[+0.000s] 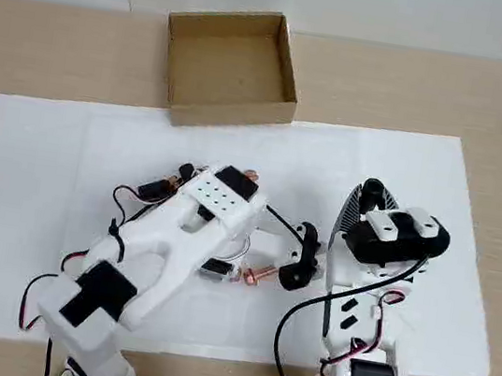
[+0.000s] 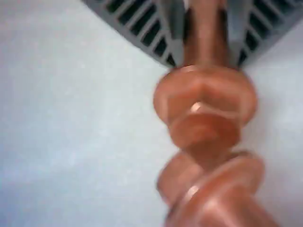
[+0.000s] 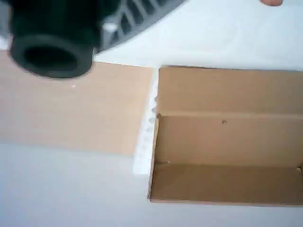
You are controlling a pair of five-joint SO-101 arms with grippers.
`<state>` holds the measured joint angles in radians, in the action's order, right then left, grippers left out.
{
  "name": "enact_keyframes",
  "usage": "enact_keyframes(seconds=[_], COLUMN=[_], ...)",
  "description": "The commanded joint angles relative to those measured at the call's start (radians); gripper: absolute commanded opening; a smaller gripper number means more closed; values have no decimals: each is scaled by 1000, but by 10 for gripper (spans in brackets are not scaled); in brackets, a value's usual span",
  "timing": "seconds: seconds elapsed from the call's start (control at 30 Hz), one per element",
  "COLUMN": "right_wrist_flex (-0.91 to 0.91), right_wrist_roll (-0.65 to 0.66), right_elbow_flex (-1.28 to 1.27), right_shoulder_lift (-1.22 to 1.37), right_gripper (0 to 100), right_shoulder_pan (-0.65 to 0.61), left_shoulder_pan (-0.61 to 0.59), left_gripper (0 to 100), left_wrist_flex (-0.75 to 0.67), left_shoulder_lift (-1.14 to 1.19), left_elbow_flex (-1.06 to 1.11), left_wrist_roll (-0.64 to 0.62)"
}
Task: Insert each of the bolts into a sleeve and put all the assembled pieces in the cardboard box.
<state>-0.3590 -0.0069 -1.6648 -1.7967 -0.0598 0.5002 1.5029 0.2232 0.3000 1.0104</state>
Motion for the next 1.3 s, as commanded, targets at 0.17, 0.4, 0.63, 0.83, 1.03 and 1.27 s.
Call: enact_keyframes(seconds=[0.17, 0.4, 0.63, 0.83, 1.03, 1.27], right_wrist_flex=[25, 25, 25, 18, 16, 15], right_wrist_roll=[-2, -3, -3, -3, -3, 0], right_elbow_flex=[71, 71, 66, 66, 66, 64], right_shoulder_lift=[-19, -19, -19, -18, -18, -18], right_gripper=[4, 4, 4, 4, 4, 4], right_shoulder_pan=[8, 5, 4, 2, 1, -101], left_shoulder_pan=[-92, -123, -123, -123, -123, -123], left_gripper=[6, 6, 6, 6, 6, 6], left_wrist_flex=[87, 206, 190, -74, -440, -632], left_shoulder_lift=[-110, -264, -434, -560, -781, -1092], left_elbow_flex=[-62, -62, -18, 255, 541, 756], left_wrist_roll=[6, 6, -101, -230, -384, -545])
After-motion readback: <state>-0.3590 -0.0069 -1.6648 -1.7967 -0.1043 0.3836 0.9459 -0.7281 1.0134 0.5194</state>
